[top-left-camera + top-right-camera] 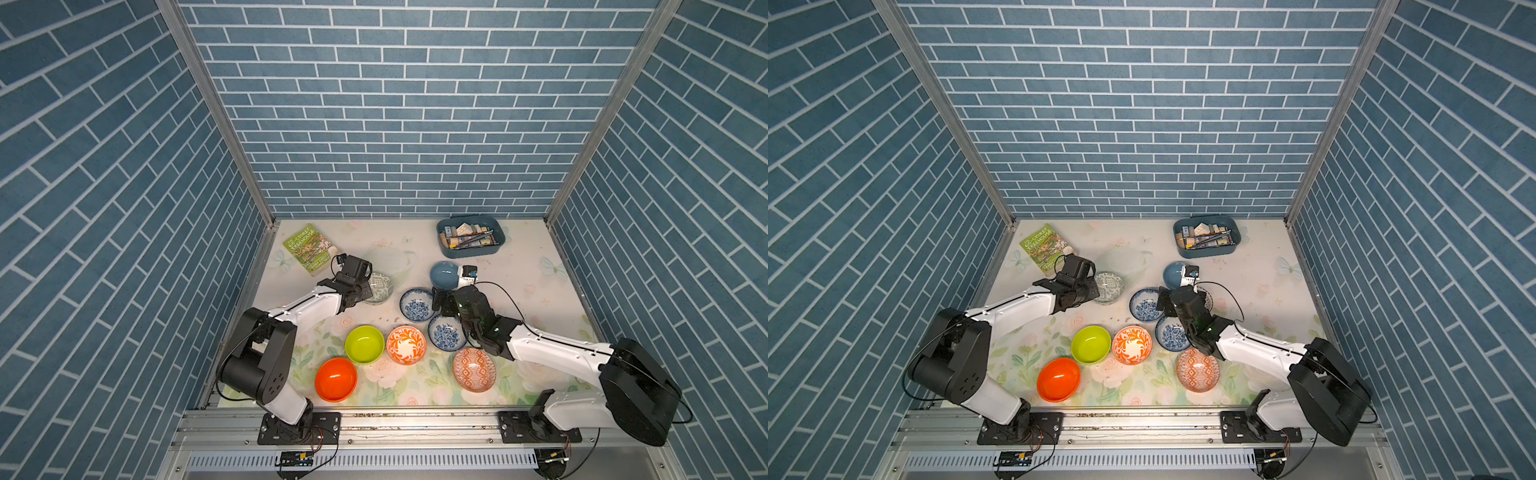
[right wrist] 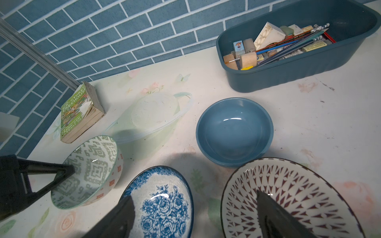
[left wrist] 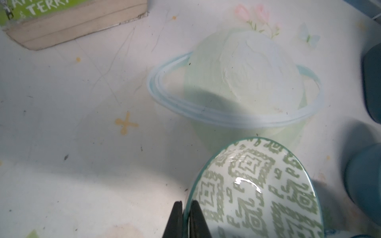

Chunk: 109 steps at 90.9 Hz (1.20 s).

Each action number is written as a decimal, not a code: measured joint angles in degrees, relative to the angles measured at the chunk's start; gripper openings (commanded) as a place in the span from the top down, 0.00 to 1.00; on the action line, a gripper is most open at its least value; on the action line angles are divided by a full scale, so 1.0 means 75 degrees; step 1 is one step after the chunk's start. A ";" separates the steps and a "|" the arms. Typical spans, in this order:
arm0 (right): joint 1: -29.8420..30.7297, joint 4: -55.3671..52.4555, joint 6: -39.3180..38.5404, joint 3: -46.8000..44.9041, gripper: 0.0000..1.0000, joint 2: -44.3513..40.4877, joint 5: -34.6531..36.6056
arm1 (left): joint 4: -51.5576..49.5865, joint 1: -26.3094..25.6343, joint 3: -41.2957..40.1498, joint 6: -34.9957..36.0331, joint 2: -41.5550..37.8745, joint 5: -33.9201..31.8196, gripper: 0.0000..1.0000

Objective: Stack the bowls
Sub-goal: Move the bowl to the center of the board.

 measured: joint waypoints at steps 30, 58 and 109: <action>0.0000 0.0003 -0.0012 0.0157 0.06 0.0163 -0.0003 | 0.0513 0.0017 0.0093 -0.0015 0.0647 0.0137 0.99; 0.0000 -0.0003 -0.0012 0.0178 0.06 0.0213 -0.0017 | 0.0697 0.0020 0.0178 -0.0032 0.0714 0.0178 0.67; -0.0507 -0.1000 -0.0111 0.1466 0.39 0.0912 -0.1425 | 0.1845 0.0029 -0.1049 0.0052 -0.0714 0.0536 0.00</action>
